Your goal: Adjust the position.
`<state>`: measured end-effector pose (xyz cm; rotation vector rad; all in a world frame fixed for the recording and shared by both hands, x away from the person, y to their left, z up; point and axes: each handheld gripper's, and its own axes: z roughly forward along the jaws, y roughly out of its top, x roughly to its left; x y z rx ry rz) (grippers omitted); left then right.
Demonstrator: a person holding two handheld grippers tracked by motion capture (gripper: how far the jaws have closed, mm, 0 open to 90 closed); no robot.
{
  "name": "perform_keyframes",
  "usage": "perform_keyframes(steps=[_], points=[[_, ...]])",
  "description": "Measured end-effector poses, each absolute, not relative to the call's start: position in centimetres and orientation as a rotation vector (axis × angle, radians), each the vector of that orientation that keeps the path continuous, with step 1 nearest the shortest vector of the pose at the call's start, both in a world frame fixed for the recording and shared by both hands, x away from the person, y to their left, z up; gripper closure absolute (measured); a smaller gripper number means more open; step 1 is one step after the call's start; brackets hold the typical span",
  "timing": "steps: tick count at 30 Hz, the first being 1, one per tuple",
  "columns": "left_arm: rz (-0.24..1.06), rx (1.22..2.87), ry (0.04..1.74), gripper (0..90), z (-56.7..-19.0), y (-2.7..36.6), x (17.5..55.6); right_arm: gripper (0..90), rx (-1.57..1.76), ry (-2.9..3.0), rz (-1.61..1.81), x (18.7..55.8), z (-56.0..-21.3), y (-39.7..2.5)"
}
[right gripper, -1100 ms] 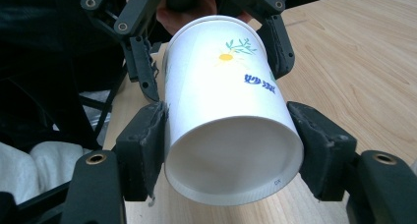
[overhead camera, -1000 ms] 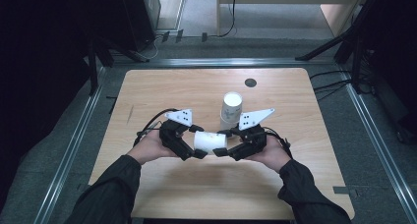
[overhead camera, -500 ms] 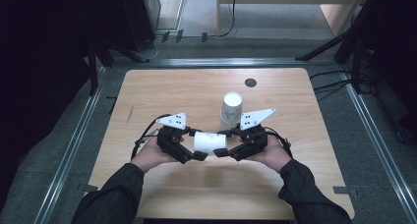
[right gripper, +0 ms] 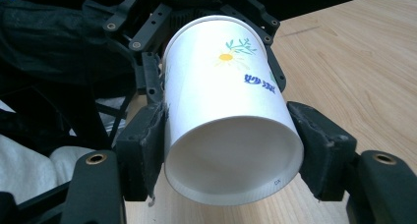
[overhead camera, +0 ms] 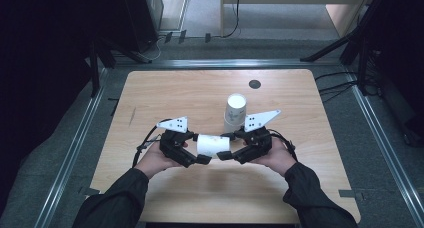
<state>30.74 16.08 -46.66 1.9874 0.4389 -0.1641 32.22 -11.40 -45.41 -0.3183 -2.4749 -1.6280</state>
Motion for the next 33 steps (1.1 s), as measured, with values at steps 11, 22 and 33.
perform_keyframes(steps=[11, 22, 33], points=[[-0.193, 1.979, 0.437, 19.7, -46.67, 16.30, 30.92, 34.7, -0.325, -2.445, -1.628, 32.37, -45.57, -11.40], [-0.171, 1.985, 0.430, 21.5, -46.67, 16.30, 30.84, 34.9, -0.332, -2.438, -1.617, 32.47, -45.77, -11.42], [-0.154, 1.989, 0.418, 22.6, -46.73, 16.36, 30.82, 34.9, -0.331, -2.443, -1.610, 32.51, -45.83, -11.40]])
